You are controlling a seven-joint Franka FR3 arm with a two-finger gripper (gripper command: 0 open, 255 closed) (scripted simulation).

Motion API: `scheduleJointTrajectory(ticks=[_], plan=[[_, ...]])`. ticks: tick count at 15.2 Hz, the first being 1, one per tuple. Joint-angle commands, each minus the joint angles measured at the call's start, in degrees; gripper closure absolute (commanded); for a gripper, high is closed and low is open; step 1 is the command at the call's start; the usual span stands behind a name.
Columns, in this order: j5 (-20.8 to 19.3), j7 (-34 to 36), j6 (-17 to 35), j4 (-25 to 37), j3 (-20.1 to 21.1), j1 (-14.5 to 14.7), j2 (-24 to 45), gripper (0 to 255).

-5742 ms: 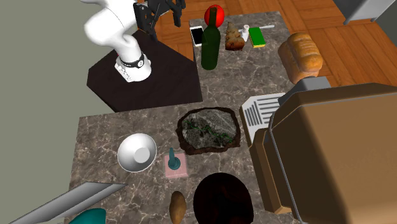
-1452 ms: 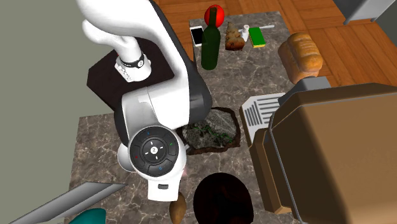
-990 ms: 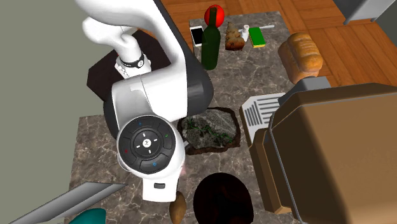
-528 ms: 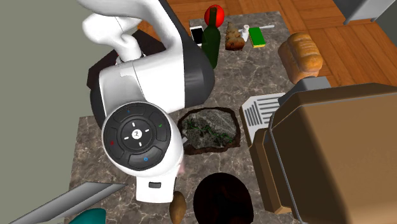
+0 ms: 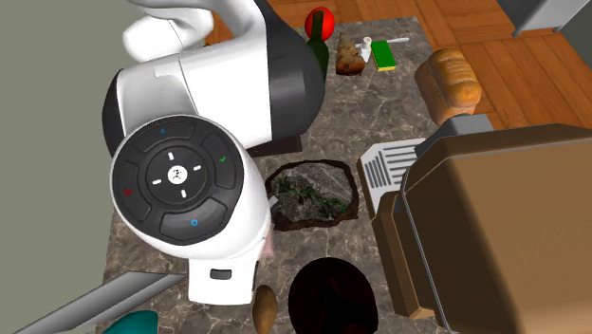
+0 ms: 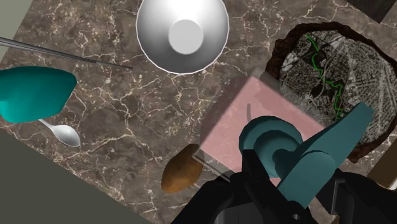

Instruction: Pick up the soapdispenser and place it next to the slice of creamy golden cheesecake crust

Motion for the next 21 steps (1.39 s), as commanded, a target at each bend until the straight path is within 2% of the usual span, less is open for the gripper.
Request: scheduleJointTrajectory(ticks=[1,11,19,20,21], plan=[[0.1,0.0,-1.6,1.9,0.0,-0.2,0.3,255],[0.9,-0.3,-10.7,13.6,-0.1,-1.4,3.0,255],[2.6,-0.5,-20.0,27.8,-0.1,-3.7,7.9,255],[2.7,-0.5,-20.6,28.8,-0.1,-3.9,8.3,255],[2.0,0.7,-18.9,24.6,0.1,-2.1,5.9,255]])
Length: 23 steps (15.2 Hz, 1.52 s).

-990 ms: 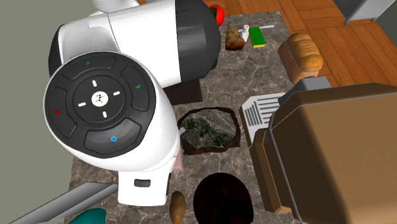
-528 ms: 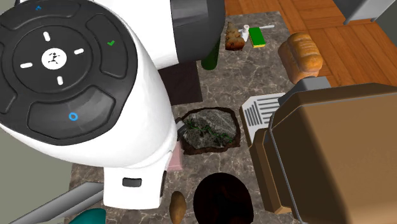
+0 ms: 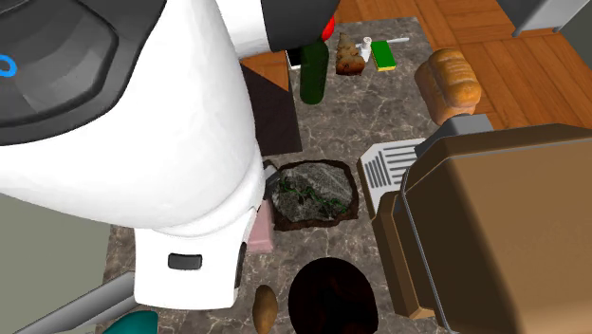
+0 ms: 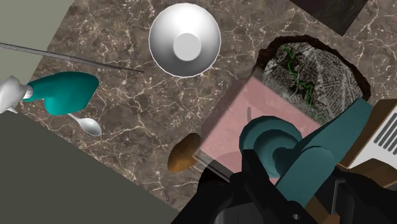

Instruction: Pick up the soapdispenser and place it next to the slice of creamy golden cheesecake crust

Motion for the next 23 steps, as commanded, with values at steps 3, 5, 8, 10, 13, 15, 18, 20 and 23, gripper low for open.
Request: scheduleJointTrajectory(ticks=[3,5,8,10,13,15,18,20,23], plan=[[-2.0,4.5,4.5,-11.3,0.9,5.4,-7.0,255],[-2.8,7.2,6.5,-16.0,1.7,7.8,-10.0,255],[-3.7,11.3,8.8,-21.7,3.1,10.9,-13.5,255],[-4.1,14.1,10.2,-24.8,4.2,12.8,-15.4,255],[-4.4,18.2,11.9,-28.5,5.9,15.4,-17.6,255],[-4.5,21.0,12.9,-30.6,7.1,17.0,-18.7,255],[-4.4,25.0,14.3,-32.9,8.9,19.4,-19.9,255],[-4.3,27.6,15.1,-34.1,10.1,20.8,-20.3,255],[-4.1,31.6,16.3,-35.2,11.9,23.0,-20.5,255]])
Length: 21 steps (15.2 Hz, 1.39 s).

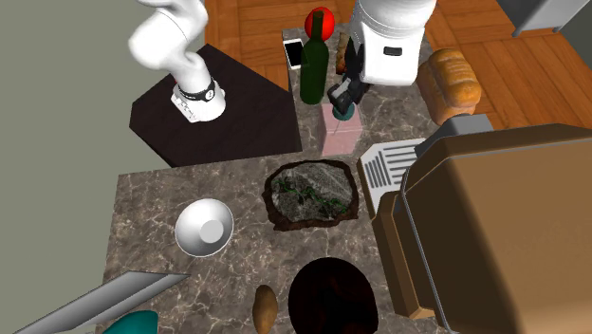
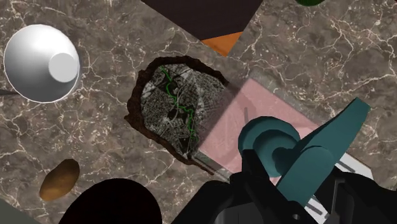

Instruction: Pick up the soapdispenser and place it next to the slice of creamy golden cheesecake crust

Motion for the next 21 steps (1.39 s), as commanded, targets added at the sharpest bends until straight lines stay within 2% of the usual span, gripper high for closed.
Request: scheduleJointTrajectory(ticks=[1,11,21], plan=[[0.1,2.7,0.9,-1.3,1.2,1.4,-0.5,255],[0.9,15.2,3.6,0.6,6.9,8.4,3.3,255],[0.6,27.0,3.9,10.8,11.5,15.7,12.9,255]])
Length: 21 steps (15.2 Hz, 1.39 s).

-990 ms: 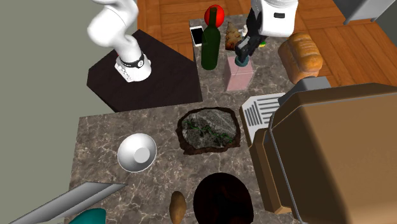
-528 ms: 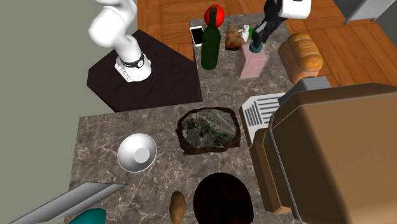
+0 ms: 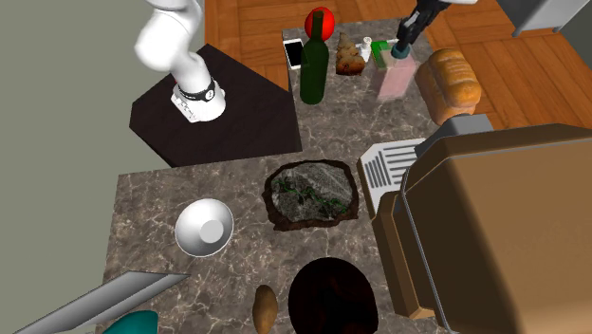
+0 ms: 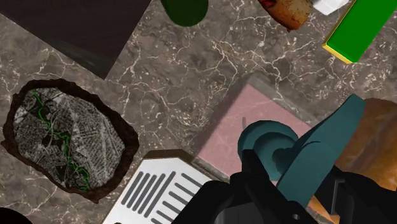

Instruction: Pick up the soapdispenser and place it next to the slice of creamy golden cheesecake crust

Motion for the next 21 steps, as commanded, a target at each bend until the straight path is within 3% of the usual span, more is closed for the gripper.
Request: scheduleJointTrajectory(ticks=[1,6,10,21], plan=[[-0.2,2.3,-0.2,2.7,0.7,1.5,2.2,255],[-1.1,7.7,-2.3,13.3,2.3,5.6,10.3,255],[-2.0,11.6,-6.3,26.5,3.0,9.3,19.3,255],[-1.7,10.9,4.4,12.5,2.9,8.8,16.0,255]])
